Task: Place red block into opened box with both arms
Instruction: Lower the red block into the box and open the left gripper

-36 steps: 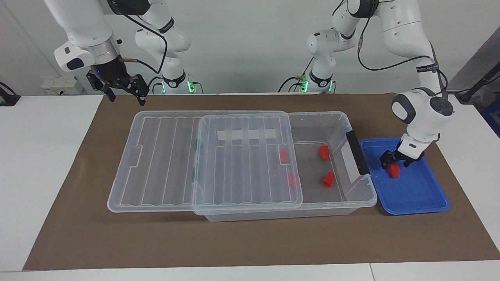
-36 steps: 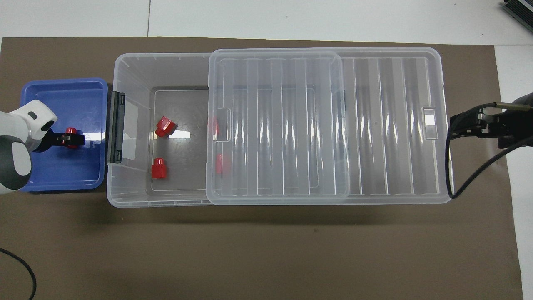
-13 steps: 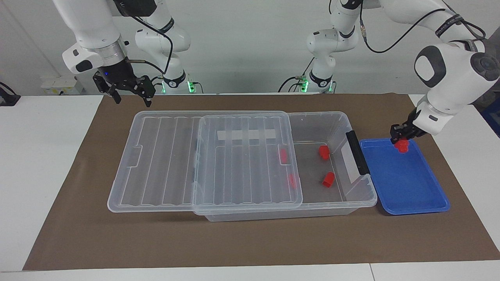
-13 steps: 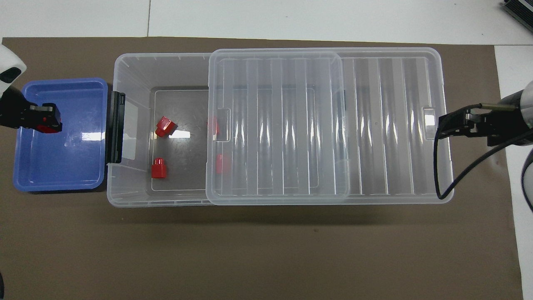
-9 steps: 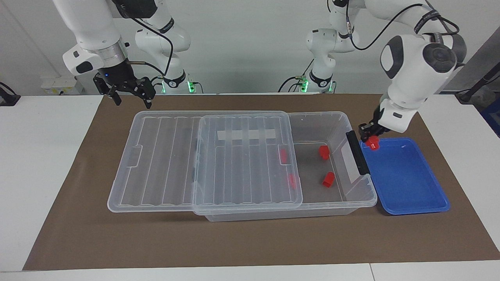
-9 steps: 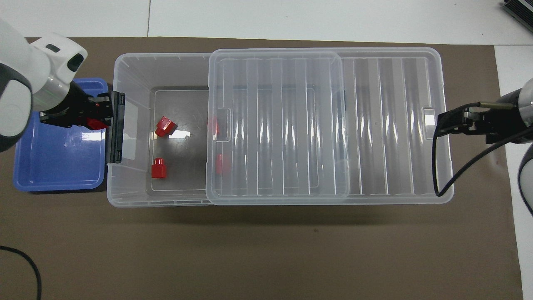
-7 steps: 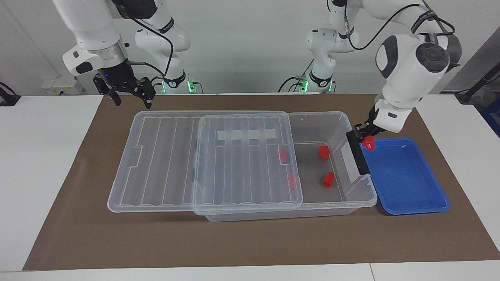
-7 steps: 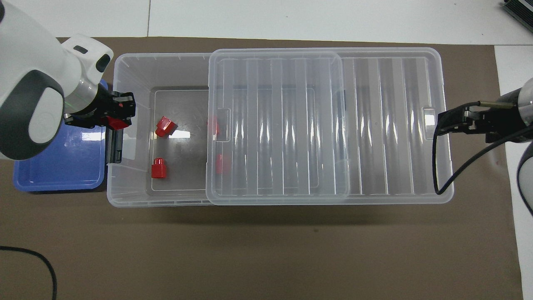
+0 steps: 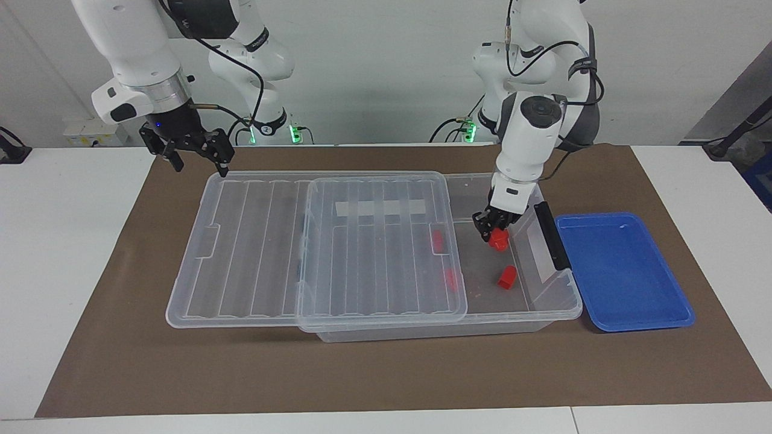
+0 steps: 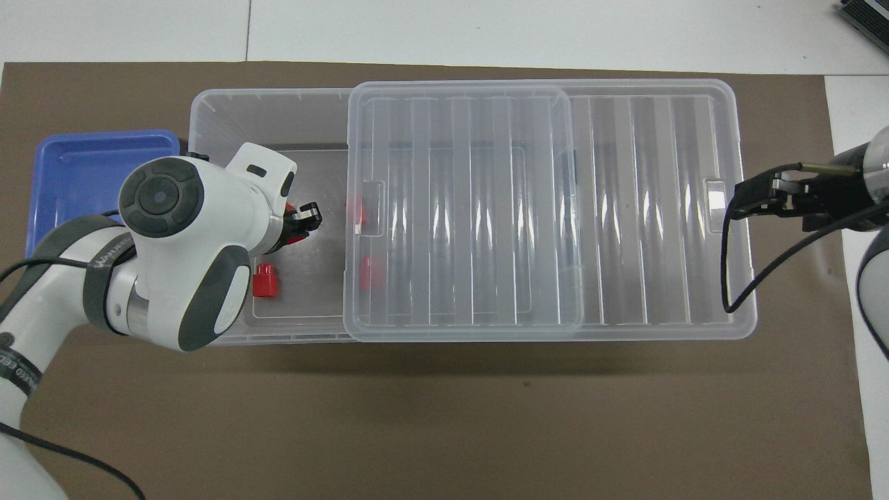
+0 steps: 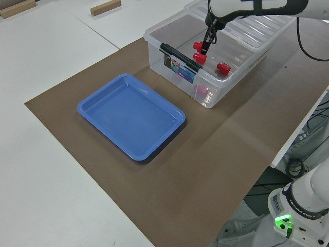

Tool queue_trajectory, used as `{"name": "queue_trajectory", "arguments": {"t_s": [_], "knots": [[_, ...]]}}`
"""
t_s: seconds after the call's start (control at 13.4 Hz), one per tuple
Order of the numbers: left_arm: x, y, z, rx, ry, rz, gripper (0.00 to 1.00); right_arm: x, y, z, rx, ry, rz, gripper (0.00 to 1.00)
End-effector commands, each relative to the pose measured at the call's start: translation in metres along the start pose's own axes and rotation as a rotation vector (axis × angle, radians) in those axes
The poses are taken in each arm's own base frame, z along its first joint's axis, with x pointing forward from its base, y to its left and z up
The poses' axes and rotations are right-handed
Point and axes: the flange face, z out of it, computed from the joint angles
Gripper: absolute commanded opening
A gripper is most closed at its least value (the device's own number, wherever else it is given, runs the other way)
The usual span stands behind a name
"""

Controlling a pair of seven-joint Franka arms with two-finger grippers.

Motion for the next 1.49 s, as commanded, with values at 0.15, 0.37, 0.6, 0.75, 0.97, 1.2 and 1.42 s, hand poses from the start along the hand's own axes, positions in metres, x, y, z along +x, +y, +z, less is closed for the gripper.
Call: {"name": "queue_trajectory", "arguments": {"t_s": [0.15, 0.37, 0.6, 0.75, 0.97, 1.2, 1.42], "knots": [[-0.033, -0.011, 0.034, 0.001, 0.010, 0.005, 0.00, 0.007, 0.018, 0.037, 0.022, 0.041, 0.016, 0.00], [-0.039, -0.006, 0.075, -0.011, 0.020, 0.010, 0.00, 0.021, 0.040, 0.064, 0.029, 0.084, 0.059, 0.00], [-0.039, -0.003, 0.099, 0.006, 0.026, 0.034, 0.00, 0.029, 0.064, 0.094, 0.032, 0.127, 0.100, 0.00], [-0.037, -0.003, 0.110, 0.010, 0.034, 0.037, 0.00, 0.035, 0.081, 0.107, 0.028, 0.112, 0.120, 0.00], [-0.036, -0.005, 0.113, 0.025, 0.039, 0.054, 0.00, 0.043, 0.095, 0.126, 0.026, 0.118, 0.088, 0.00], [-0.037, -0.006, 0.114, 0.043, 0.038, 0.070, 0.96, 0.044, 0.101, 0.137, 0.024, 0.098, 0.097, 0.00], [-0.033, -0.005, 0.108, 0.058, 0.025, 0.065, 0.98, 0.043, 0.098, 0.144, 0.023, 0.084, 0.093, 0.00]]}}
